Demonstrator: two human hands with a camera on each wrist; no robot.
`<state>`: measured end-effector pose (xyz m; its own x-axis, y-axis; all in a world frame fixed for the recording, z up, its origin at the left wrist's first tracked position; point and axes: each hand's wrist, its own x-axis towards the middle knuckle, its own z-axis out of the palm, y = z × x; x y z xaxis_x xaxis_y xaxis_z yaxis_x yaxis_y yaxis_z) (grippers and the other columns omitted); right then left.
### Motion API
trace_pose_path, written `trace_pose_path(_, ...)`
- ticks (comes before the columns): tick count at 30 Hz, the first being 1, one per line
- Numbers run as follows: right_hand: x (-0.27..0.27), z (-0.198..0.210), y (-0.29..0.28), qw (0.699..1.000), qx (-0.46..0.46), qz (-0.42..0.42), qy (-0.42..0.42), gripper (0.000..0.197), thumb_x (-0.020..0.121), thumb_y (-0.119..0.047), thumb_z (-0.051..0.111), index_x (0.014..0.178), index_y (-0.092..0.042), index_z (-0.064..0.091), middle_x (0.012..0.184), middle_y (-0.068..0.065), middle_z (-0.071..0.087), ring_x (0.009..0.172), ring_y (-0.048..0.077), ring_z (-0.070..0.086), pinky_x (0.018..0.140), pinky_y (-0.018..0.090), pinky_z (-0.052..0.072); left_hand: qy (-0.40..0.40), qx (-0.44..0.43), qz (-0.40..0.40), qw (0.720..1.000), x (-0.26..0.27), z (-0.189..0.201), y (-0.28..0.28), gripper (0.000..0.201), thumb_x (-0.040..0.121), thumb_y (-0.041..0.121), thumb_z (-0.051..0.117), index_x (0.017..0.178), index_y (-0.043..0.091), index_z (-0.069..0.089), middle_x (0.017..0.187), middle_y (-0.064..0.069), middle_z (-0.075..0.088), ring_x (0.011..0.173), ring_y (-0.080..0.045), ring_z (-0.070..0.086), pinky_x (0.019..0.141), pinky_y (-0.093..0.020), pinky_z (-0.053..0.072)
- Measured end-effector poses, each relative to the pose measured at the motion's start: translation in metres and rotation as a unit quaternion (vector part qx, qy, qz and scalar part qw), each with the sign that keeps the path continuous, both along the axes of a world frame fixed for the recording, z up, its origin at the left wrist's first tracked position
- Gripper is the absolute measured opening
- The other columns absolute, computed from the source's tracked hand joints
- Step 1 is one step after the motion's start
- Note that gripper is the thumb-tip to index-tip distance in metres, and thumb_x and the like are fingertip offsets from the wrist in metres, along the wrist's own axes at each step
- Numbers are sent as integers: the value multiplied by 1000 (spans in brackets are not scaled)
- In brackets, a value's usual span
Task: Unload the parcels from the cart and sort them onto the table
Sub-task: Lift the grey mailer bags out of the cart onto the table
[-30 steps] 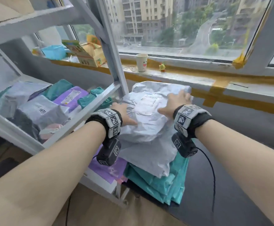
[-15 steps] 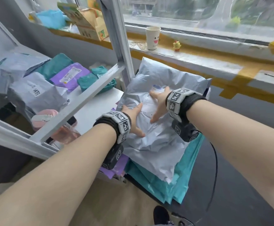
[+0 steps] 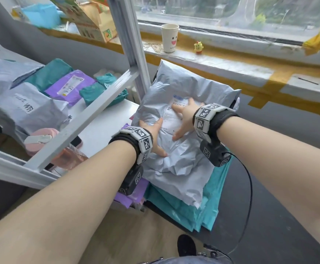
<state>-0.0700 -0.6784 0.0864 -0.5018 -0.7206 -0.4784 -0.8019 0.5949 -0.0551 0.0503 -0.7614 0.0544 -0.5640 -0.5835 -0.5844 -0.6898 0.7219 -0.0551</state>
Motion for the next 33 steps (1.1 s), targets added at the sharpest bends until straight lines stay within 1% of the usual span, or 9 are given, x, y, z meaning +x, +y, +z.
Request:
trace_pose_path(4, 12, 12, 11, 998, -47, -35, -15, 97, 64, -56, 77, 144, -25, 32, 143, 14, 36, 125, 33, 45, 103, 42, 42, 5, -30, -33, 999, 3, 16, 0, 129, 59, 68, 73, 147, 37, -16, 153, -28, 7, 141, -43, 20, 110, -57, 27)
trace_pose_path(6, 20, 17, 21, 995, -81, -59, -12, 88, 70, -49, 76, 142, -20, 36, 140, 9, 46, 125, 27, 47, 103, 37, 42, 21, -30, -49, 998, 7, 25, 2, 130, 58, 68, 74, 149, 32, -13, 154, -24, 11, 141, -40, 21, 110, -55, 29)
trace_pose_path(8, 32, 23, 34, 990, -109, -88, -5, 85, 75, -43, 74, 145, -18, 34, 144, 5, 45, 130, 24, 44, 106, 32, 39, 51, -29, -72, 996, 13, 34, 4, 127, 59, 66, 74, 150, 27, -5, 155, -19, 17, 141, -35, 24, 110, -51, 31)
trace_pose_path(10, 45, 31, 46, 986, -128, -110, 16, 77, 81, -40, 69, 145, -15, 34, 146, 5, 43, 132, 23, 42, 106, 30, 36, 102, -31, -103, 989, 20, 44, 8, 114, 66, 59, 74, 151, 22, 8, 151, -14, 29, 137, -31, 33, 108, -45, 35)
trace_pose_path(14, 76, 42, 69, 971, -160, -171, 54, 63, 88, -35, 61, 142, -13, 38, 142, 6, 47, 129, 25, 45, 106, 34, 39, 195, -49, -169, 965, 38, 63, 22, 83, 76, 51, 68, 142, 20, 29, 140, -12, 39, 124, -30, 46, 98, -43, 44)
trace_pose_path(18, 112, 45, 106, 950, -181, -246, 64, 46, 91, -26, 56, 133, -11, 47, 134, 9, 53, 122, 26, 51, 100, 32, 43, 224, -47, -242, 943, 53, 69, 43, 75, 82, 47, 65, 141, 15, 33, 140, -12, 42, 124, -28, 46, 101, -41, 43)
trace_pose_path(23, 153, 41, 172, 923, -175, -335, 69, 50, 91, -26, 55, 137, -12, 43, 137, 8, 51, 125, 26, 49, 103, 31, 40, 240, -23, -324, 915, 69, 77, 94, 62, 86, 40, 64, 135, 8, 43, 133, -13, 51, 119, -27, 51, 95, -35, 44)
trace_pose_path(29, 190, 51, 258, 878, -186, -430, 97, 47, 90, -27, 57, 135, -13, 47, 136, 6, 53, 126, 23, 48, 104, 28, 37, 235, -11, -417, 878, 75, 88, 172, 66, 86, 42, 62, 139, 10, 39, 139, -10, 47, 126, -27, 48, 101, -36, 42)
trace_pose_path(33, 212, 57, 321, 857, -176, -471, 113, 38, 90, -28, 56, 125, -13, 57, 127, 5, 60, 119, 23, 54, 101, 28, 42, 230, 3, -468, 853, 81, 95, 240, 67, 88, 43, 60, 142, 12, 36, 141, -8, 45, 127, -25, 46, 100, -35, 40)
